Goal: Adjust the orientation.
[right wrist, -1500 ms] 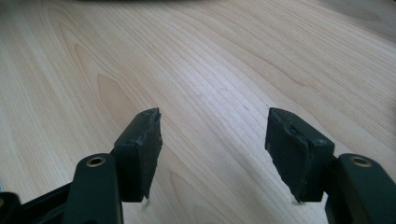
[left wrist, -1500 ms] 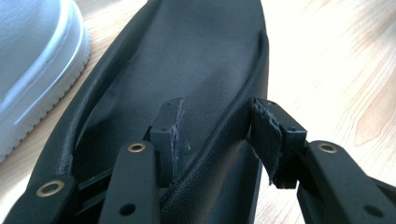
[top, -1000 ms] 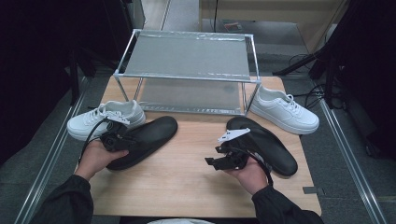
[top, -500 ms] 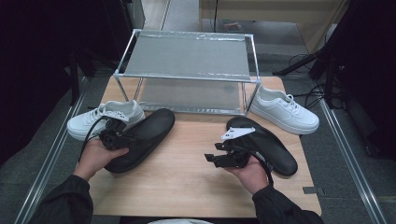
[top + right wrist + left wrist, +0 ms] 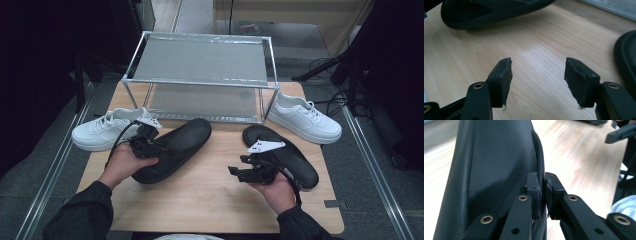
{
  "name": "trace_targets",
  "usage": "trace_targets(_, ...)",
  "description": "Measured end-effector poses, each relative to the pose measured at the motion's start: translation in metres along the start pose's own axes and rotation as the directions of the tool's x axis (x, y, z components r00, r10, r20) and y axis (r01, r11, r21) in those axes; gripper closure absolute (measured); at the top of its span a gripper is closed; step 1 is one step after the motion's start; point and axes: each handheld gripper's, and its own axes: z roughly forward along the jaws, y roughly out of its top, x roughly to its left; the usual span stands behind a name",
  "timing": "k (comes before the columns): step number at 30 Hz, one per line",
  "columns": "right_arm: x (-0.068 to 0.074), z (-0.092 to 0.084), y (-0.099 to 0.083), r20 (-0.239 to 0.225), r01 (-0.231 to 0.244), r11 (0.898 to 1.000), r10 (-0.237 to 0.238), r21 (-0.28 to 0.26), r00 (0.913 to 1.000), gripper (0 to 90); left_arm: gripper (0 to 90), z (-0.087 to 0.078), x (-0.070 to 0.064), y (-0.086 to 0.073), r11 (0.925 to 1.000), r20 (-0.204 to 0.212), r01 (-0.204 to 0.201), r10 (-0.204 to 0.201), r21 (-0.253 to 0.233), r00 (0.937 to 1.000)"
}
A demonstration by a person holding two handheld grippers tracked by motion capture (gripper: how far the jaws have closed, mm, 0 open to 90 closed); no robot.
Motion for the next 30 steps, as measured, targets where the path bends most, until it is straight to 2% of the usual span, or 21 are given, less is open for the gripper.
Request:
trace_targets(5,-0.002,-0.007,-0.006,0.021,-0.019,1.0,0.019,-0.008,0.9996,39.3,83.0,0.023,-0.016,0.013,0.9989,0.037,-0.034,0.032,0.031,0.9988)
trace_targets(9,-0.003,-0.011,-0.009,0.034,-0.029,1.0,0.03,-0.01,0.999,39.0,83.1,0.043,-0.029,0.017,0.9969,0.053,-0.044,0.041,0.065,0.9978)
trace_targets(11,-0.003,-0.012,-0.01,0.034,-0.032,0.999,0.032,-0.01,0.9989,39.0,83.0,0.052,-0.036,0.017,0.9944,0.067,-0.062,0.056,0.086,0.9962)
trace_targets(16,-0.002,-0.011,-0.009,0.031,-0.03,1.0,0.03,-0.008,0.9991,39.0,82.2,0.061,-0.048,0.014,0.9874,0.094,-0.096,0.084,0.125,0.992)
trace_targets(21,-0.002,-0.008,-0.008,0.023,-0.023,1.0,0.023,0.0,0.9995,39.2,82.2,0.066,-0.049,0.009,0.9902,0.097,-0.079,0.068,0.115,0.993)
trace_targets(24,-0.001,-0.007,-0.008,0.022,-0.02,1.0,0.02,0.002,0.9996,39.0,81.3,0.072,-0.047,0.007,0.9878,0.1,-0.083,0.07,0.132,0.9925)
trace_targets(25,-0.001,-0.007,-0.007,0.021,-0.017,1.0,0.017,0.003,0.9996,39.0,80.5,0.072,-0.041,0.007,0.9905,0.105,-0.068,0.056,0.119,0.9929)
trace_targets(26,-0.001,-0.007,-0.007,0.021,-0.017,1.0,0.017,0.003,0.9996,39.0,80.0,0.072,-0.041,0.007,0.9905,0.105,-0.068,0.056,0.119,0.9929)
trace_targets(27,0.0,-0.007,-0.007,0.021,-0.015,1.0,0.015,0.001,0.9997,38.9,78.2,0.07,-0.035,0.005,0.9915,0.097,-0.064,0.053,0.113,0.9938)
trace_targets(30,-0.001,-0.007,-0.007,0.021,-0.014,1.0,0.014,-0.001,0.9997,38.9,75.0,0.069,-0.032,0.005,0.9932,0.094,-0.047,0.038,0.106,0.9949)
